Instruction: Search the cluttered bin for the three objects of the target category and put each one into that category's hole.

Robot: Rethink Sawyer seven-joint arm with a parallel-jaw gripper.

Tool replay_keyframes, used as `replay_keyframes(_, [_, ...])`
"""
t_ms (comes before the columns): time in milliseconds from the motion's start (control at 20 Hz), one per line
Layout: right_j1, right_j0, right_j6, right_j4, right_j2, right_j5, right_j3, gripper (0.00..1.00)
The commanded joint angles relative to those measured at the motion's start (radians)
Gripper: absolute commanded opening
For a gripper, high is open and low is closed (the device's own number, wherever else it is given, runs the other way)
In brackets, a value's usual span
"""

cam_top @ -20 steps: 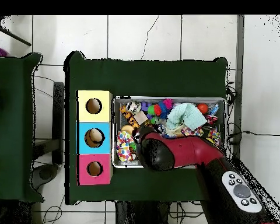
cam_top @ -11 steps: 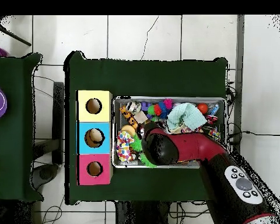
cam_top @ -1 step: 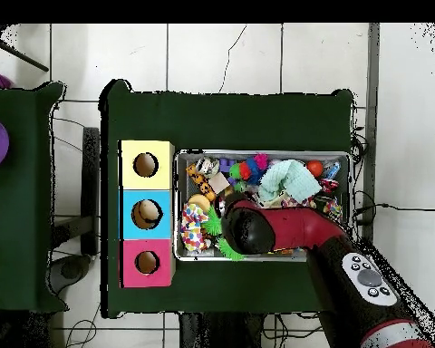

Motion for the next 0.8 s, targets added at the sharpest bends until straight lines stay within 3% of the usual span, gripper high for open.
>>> replay_keyframes(50, [0.088,0.019,0.111,-0.062,-0.072,-0.105,-0.078,1.0])
replay_keyframes(450, [0.162,0.025,0.103,-0.066,-0.105,-0.213,-0.104,1.0])
replay_keyframes(600, [0.147,0.01,0.096,-0.055,-0.102,-0.208,-0.093,1.0])
replay_keyframes(800, [0.072,-0.017,0.063,-0.029,-0.086,-0.118,-0.062,1.0])
